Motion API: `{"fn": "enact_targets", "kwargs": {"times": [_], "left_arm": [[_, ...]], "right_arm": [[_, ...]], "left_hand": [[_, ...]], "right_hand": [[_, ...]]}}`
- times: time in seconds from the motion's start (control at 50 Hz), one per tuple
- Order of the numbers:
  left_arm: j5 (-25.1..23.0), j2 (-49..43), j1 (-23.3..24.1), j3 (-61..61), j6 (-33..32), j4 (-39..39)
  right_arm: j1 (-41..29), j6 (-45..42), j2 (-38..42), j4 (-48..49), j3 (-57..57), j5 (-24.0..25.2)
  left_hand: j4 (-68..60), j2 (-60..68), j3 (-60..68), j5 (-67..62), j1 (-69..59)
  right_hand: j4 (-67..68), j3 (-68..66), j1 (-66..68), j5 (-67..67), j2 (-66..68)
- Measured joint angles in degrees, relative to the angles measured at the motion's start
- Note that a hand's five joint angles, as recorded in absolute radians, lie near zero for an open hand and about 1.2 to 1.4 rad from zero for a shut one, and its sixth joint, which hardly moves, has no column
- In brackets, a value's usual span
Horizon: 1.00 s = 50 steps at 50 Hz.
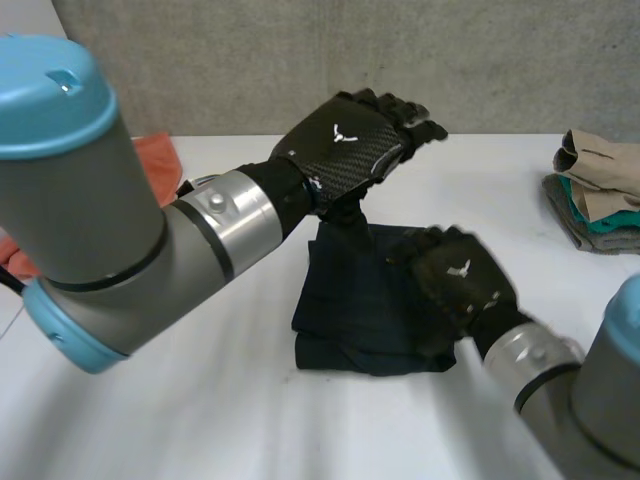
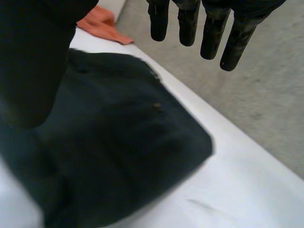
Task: Fold the laundry.
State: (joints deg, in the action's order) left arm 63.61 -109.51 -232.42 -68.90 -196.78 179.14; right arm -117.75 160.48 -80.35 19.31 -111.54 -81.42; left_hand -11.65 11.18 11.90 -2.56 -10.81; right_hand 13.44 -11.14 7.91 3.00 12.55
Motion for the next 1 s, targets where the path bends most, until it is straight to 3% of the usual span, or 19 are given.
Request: {"fn": "enact_targets", "kwargs": {"times": [0.14,0.38,0.54,0.6,0.62,0.66,0.68,0.7,0.8,1.0], "left_arm": [[-6.2,0.4,-2.1,0.1,3.9,-3.6],[-5.8,0.3,-1.7,-0.2,3.8,-3.8],[-5.8,0.5,-1.7,-0.5,3.8,-3.7],[-5.8,0.5,-1.8,-0.6,3.8,-3.7],[-5.8,0.5,-1.8,-0.7,3.8,-3.7],[-5.8,0.5,-1.8,-0.8,3.8,-3.7],[-5.8,0.5,-1.9,-0.9,3.8,-3.7],[-5.8,0.5,-1.9,-0.9,3.8,-3.7],[-5.7,0.6,-2.1,-1.3,3.8,-3.6],[-5.3,1.3,-3.2,-1.5,3.8,-3.5]], "right_arm": [[-4.6,0.5,9.2,9.8,-2.5,-0.3],[-6.6,-3.3,19.3,22.6,2.0,-5.7],[-6.3,-5.8,24.5,24.1,7.9,-8.1],[-6.2,-5.9,25.8,23.9,9.5,-8.2],[-6.1,-6.0,26.8,23.7,10.9,-8.1],[-6.1,-6.0,27.4,23.5,12.2,-8.0],[-6.0,-5.9,27.7,23.3,13.1,-7.9],[-6.0,-5.9,27.9,23.2,13.7,-7.8],[-5.4,-5.5,29.1,20.4,18.3,-7.3],[0.0,-1.5,32.0,9.0,29.4,-3.8]], "left_hand": [[0.0,0.0,0.0,0.0,0.0],[0.0,0.0,0.0,0.0,0.0],[0.0,0.0,0.0,0.0,0.0],[0.0,0.0,0.0,0.0,0.0],[0.0,0.0,0.0,0.0,0.0],[0.0,0.0,0.0,0.0,0.0],[0.0,0.0,0.0,0.0,0.0],[0.0,0.0,0.0,0.0,0.0],[0.0,0.0,0.0,0.0,0.0],[0.0,0.0,0.0,0.0,0.0]], "right_hand": [[0.0,0.0,0.0,0.0,0.0],[0.0,0.0,0.0,0.0,0.0],[0.2,-1.4,2.6,0.6,0.7],[3.7,-6.4,6.9,3.9,5.0],[14.7,-17.1,16.7,8.3,16.0],[16.9,-19.2,17.9,8.7,17.8],[27.9,-30.2,26.5,15.1,29.0],[30.8,-33.2,28.6,16.7,32.1],[50.5,-52.7,44.6,16.7,51.4],[54.6,-56.7,48.8,16.7,54.8]]}}
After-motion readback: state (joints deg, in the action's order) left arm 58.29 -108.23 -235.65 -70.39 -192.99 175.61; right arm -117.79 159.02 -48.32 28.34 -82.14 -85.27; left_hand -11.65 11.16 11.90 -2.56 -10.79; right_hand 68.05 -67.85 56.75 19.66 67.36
